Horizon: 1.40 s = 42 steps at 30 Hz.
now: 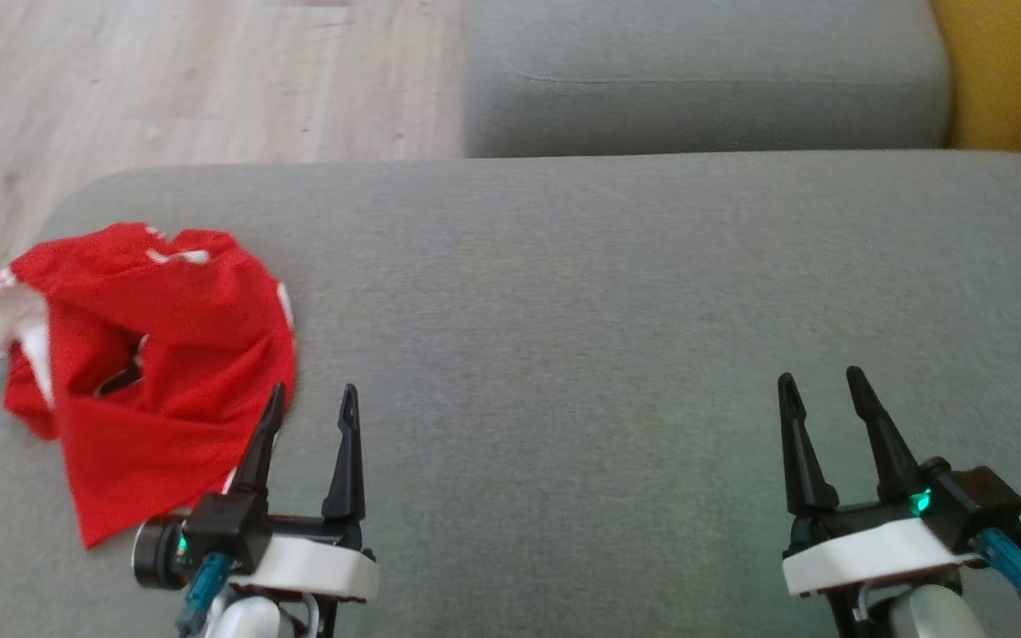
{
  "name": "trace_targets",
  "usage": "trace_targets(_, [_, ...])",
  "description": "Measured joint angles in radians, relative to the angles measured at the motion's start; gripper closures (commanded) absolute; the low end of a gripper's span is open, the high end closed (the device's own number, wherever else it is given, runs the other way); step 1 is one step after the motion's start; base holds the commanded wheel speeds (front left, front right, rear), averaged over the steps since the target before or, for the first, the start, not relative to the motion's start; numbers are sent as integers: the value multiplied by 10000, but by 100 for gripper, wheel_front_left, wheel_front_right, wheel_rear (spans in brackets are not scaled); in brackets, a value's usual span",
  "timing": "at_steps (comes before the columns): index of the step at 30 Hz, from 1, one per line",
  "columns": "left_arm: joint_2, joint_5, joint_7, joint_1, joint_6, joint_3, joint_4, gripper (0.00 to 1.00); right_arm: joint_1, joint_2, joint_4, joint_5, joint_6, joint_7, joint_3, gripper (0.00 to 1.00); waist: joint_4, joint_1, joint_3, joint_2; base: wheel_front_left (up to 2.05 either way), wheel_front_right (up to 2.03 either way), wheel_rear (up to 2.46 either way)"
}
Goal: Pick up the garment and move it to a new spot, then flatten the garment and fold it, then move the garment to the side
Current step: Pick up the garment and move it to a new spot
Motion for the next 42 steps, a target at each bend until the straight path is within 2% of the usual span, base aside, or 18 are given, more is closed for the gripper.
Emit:
trace_targets(14, [0, 128, 0, 322, 130, 343, -134, 0, 29, -2, -157, 42, 0, 0, 439, 0, 1846, 0, -144, 0, 0, 0, 0])
trace_targets(25, [2, 130, 0, 406, 169, 541, -102, 0, 35, -2, -173, 38, 0, 0, 752, 0, 2791, 0, -206, 0, 0, 0, 0])
trace_targets(34, [0, 123, 0, 407, 159, 629, -79, 0, 37, -2, -159, 38, 0, 0, 1024, 0, 2907, 0, -139, 0, 0, 0, 0])
trace_targets(39, [79, 428, 0, 194, -234, 621, 303, 0, 19, -4, -150, -104, 0, 0, 1083, 0, 2722, 0, 200, 0, 0, 0, 0])
trace_targets(42, [353, 514, 6, -755, -481, 623, 1001, 0, -72, -6, -148, -278, 0, 0, 1043, 0, 2548, 0, 544, 0, 0, 0, 0])
